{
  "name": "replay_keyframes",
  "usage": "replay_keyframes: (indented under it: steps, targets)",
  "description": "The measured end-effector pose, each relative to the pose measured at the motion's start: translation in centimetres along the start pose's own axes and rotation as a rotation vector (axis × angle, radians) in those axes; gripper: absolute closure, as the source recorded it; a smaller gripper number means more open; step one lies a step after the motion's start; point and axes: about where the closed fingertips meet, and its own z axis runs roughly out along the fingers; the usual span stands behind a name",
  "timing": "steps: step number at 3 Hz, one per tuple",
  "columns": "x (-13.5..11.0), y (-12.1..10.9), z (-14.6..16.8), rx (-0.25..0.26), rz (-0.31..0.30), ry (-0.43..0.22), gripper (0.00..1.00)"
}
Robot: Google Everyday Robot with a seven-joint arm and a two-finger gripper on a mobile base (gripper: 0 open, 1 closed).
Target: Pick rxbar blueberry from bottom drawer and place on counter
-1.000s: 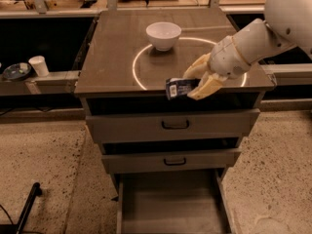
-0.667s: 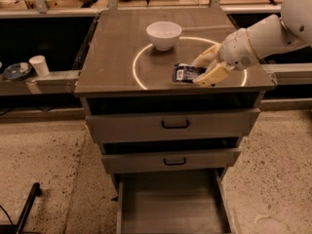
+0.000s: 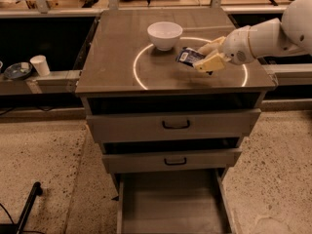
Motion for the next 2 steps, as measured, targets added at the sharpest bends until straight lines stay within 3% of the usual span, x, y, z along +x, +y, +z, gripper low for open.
replay_keyframes:
  steps: [1,2]
  targets:
    - [0.65,-2.0,1.08,0.09,0.089,0.045,0.86]
    - [0.84,-2.17,1.24,0.097,0.158,0.043,0.62]
